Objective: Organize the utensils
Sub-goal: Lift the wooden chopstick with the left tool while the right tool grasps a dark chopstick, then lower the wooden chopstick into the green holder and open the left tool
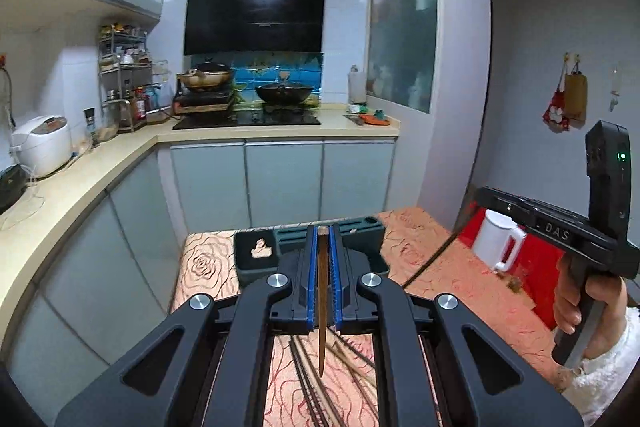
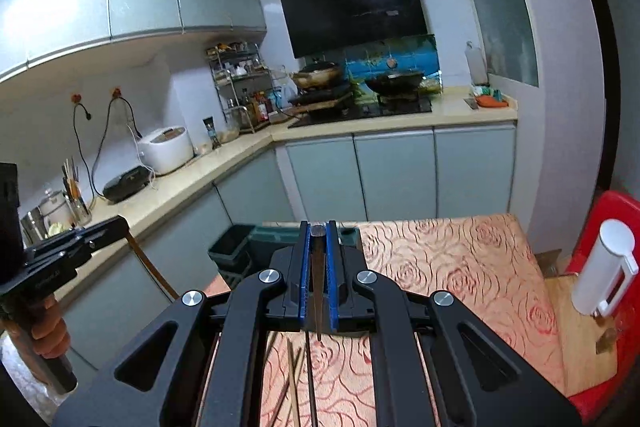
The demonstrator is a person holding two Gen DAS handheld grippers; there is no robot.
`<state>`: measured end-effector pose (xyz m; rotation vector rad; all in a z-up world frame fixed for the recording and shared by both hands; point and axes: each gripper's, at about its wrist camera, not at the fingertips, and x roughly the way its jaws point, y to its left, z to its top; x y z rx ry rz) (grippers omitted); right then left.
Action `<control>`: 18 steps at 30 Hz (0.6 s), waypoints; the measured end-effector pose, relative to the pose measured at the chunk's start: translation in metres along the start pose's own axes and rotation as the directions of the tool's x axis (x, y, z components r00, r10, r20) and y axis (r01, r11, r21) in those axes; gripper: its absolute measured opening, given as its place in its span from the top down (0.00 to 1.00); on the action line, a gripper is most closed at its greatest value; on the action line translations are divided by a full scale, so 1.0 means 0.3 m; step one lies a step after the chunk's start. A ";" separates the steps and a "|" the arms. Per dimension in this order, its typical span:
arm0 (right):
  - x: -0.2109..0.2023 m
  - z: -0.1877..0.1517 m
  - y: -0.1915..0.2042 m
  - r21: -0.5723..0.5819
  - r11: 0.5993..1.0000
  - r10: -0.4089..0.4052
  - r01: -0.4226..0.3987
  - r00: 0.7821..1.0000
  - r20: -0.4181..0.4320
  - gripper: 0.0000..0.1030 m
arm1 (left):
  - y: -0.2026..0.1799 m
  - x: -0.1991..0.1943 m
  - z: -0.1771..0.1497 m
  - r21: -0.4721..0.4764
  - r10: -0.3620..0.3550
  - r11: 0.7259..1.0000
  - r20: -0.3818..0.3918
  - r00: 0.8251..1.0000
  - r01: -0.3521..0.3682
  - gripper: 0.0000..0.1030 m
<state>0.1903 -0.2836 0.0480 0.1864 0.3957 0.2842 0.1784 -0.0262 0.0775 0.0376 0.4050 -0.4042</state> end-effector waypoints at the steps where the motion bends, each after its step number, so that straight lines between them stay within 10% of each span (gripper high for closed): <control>1: -0.011 0.021 0.005 -0.005 1.000 0.005 -0.005 1.000 0.011 0.92 | 0.000 -0.003 0.017 0.004 -0.005 1.000 0.004 1.000 0.005 0.95; 18: 0.039 0.238 0.059 -0.075 0.996 -0.039 0.040 0.999 0.015 0.92 | -0.010 0.077 0.309 0.033 0.060 0.997 0.134 0.989 -0.065 0.95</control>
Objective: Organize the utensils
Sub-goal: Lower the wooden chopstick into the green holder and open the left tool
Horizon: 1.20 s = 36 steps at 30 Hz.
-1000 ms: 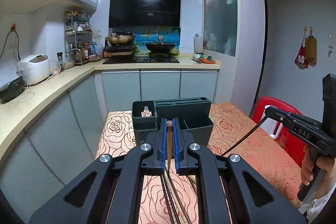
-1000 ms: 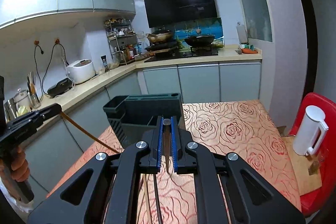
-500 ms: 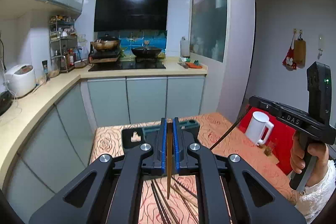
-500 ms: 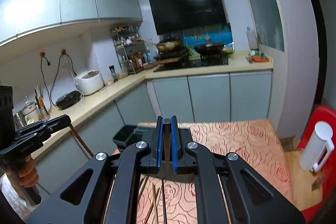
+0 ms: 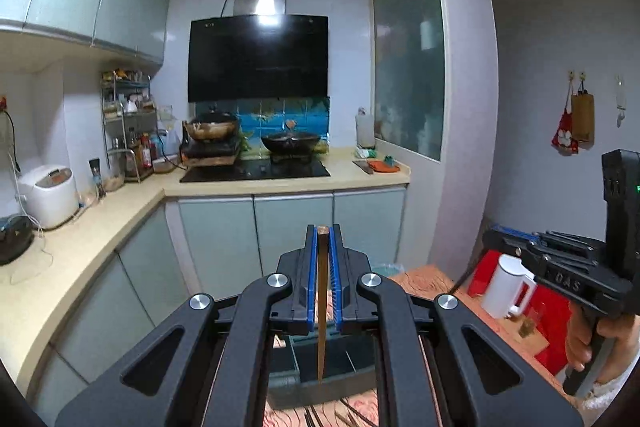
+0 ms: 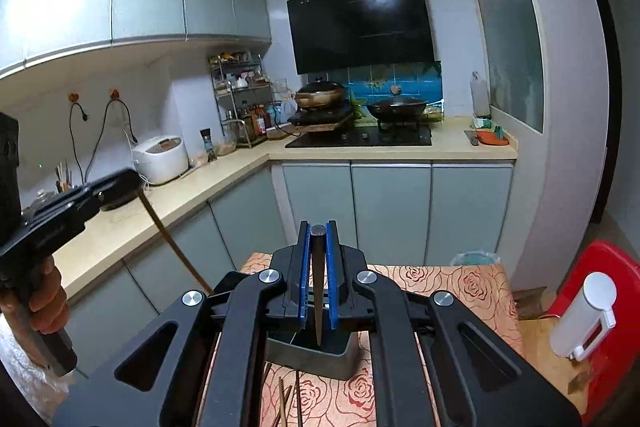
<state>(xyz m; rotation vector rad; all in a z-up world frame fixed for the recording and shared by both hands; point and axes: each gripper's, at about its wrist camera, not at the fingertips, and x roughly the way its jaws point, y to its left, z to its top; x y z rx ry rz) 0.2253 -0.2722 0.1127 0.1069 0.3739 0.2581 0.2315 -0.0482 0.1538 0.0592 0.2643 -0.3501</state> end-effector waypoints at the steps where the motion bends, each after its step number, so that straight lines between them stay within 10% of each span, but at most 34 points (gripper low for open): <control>1: 0.016 0.003 0.002 -0.002 1.000 -0.005 0.005 1.000 -0.007 0.92 | -0.001 0.016 0.000 0.002 0.007 1.000 0.000 1.000 -0.007 0.95; 18: 0.275 -0.089 -0.011 -0.009 0.998 -0.070 0.069 0.981 -0.183 0.91 | 0.073 0.280 -0.178 -0.051 0.008 0.999 -0.178 0.984 -0.018 0.93; 20: 0.277 -0.091 -0.012 -0.006 0.998 -0.064 0.064 0.982 -0.179 0.88 | 0.074 0.278 -0.179 -0.045 0.015 0.999 -0.176 0.984 -0.024 0.82; 24: 0.268 -0.082 -0.024 0.014 0.997 -0.077 0.080 0.987 -0.143 0.50 | 0.085 0.261 -0.180 -0.049 0.025 0.998 -0.160 0.987 -0.033 0.63; 36: 0.155 -0.060 -0.015 -0.014 0.995 -0.100 0.099 0.994 -0.040 0.44 | 0.101 0.145 -0.185 -0.069 0.051 0.996 -0.081 0.995 -0.057 0.24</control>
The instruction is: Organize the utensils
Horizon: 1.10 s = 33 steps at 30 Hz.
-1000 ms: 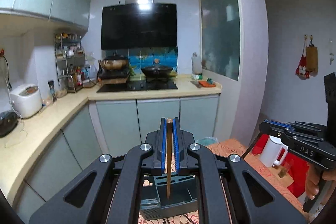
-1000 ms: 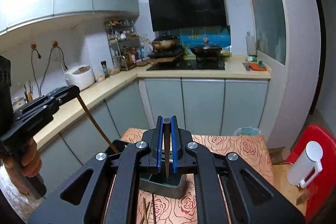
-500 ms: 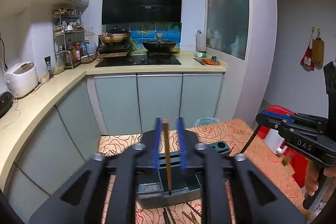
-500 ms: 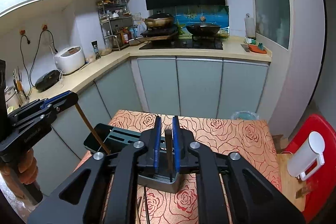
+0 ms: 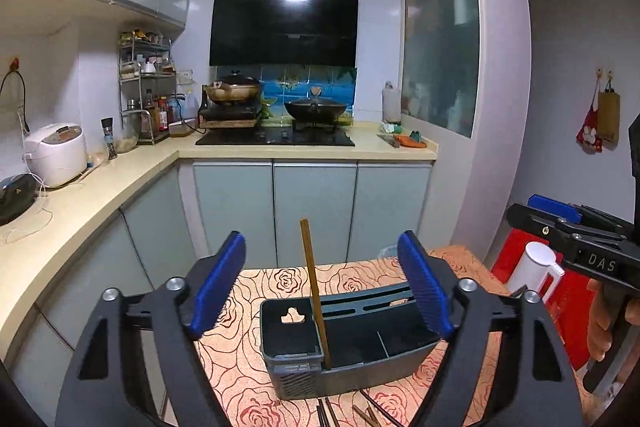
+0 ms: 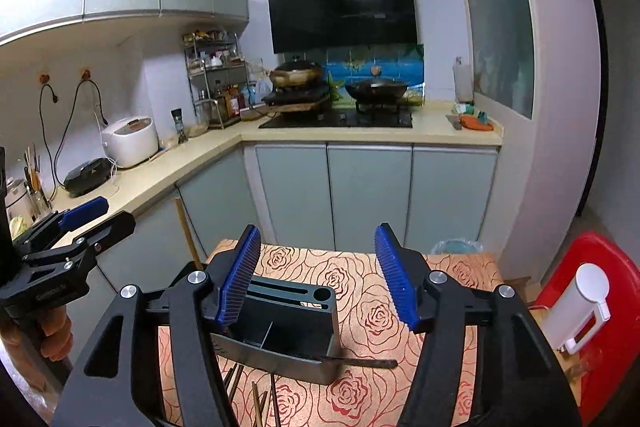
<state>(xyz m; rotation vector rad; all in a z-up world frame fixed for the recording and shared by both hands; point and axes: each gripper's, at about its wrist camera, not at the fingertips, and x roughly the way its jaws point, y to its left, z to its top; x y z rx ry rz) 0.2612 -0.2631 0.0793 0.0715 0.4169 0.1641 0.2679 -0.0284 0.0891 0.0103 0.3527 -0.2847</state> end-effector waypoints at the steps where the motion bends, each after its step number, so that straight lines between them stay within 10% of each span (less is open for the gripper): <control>1: -0.011 -0.002 0.000 -0.006 1.000 -0.001 0.001 1.000 0.006 0.44 | 0.000 -0.009 -0.006 0.001 0.002 1.000 0.003 1.000 -0.002 0.23; 33: -0.215 -0.574 0.001 -0.062 0.997 -0.043 0.040 0.997 -0.056 0.37 | 0.043 -0.204 -0.601 0.041 0.119 0.993 -0.213 0.970 -0.113 0.22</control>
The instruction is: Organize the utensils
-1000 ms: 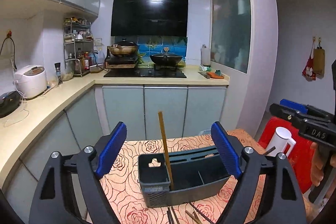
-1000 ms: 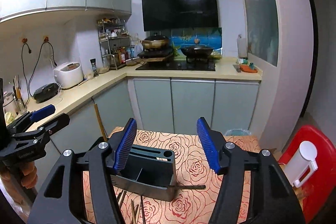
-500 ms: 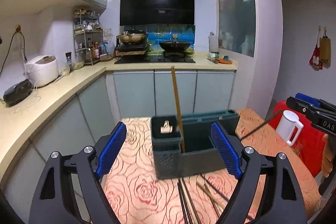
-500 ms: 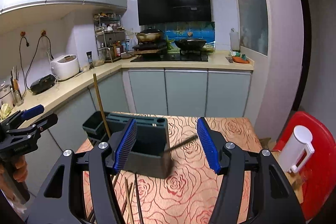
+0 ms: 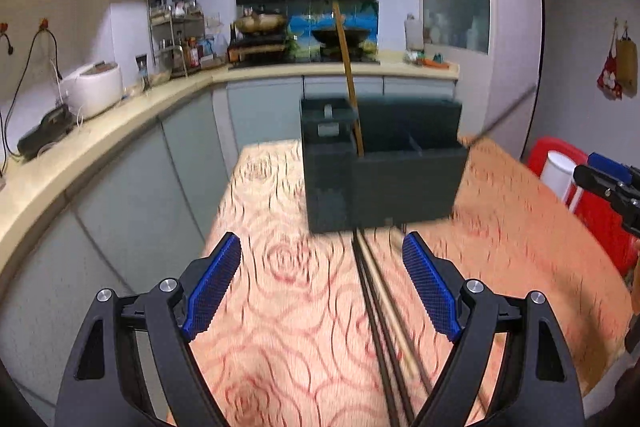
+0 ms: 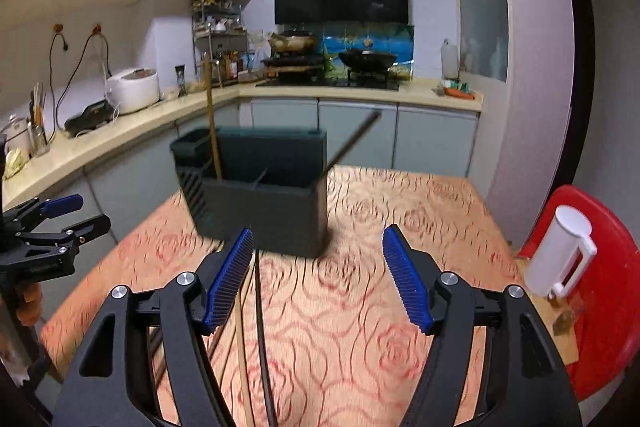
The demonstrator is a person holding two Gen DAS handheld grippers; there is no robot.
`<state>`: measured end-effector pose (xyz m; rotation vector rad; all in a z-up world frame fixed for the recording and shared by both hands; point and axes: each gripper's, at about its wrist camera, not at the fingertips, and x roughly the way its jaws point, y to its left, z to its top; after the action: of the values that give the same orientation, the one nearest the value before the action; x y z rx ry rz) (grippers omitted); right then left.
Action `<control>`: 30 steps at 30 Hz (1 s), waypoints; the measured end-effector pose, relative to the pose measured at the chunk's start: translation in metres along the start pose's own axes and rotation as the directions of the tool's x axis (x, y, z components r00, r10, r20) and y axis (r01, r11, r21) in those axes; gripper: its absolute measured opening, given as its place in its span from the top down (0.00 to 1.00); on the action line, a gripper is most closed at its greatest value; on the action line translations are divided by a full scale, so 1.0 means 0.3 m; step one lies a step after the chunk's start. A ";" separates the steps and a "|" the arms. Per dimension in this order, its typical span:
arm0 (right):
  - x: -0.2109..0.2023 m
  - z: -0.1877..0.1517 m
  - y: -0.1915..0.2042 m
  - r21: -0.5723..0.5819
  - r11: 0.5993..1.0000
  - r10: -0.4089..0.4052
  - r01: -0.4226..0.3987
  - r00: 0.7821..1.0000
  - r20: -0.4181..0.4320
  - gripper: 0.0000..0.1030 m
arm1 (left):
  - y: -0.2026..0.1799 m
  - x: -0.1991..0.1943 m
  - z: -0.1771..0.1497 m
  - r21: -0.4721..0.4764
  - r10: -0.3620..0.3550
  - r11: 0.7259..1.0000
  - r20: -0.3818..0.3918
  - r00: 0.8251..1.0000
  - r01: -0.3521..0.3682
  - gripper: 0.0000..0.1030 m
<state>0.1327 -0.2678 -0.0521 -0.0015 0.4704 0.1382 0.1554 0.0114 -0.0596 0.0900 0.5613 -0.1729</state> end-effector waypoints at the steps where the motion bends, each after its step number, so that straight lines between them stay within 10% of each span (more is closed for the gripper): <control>1: -0.005 -0.025 0.002 -0.001 1.000 0.006 -0.006 1.000 -0.008 0.37 | -0.002 0.000 -0.022 0.002 0.001 1.000 -0.008 1.000 -0.001 0.22; 30: -0.015 -0.264 0.016 -0.001 1.000 -0.021 0.021 0.995 -0.097 0.37 | -0.110 -0.017 -0.442 0.091 -0.037 0.994 -0.213 0.976 0.058 0.23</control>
<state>0.0922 -0.2662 -0.1206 -0.0129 0.5674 0.1174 0.0758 -0.0027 -0.1698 0.1909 0.7673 -0.2388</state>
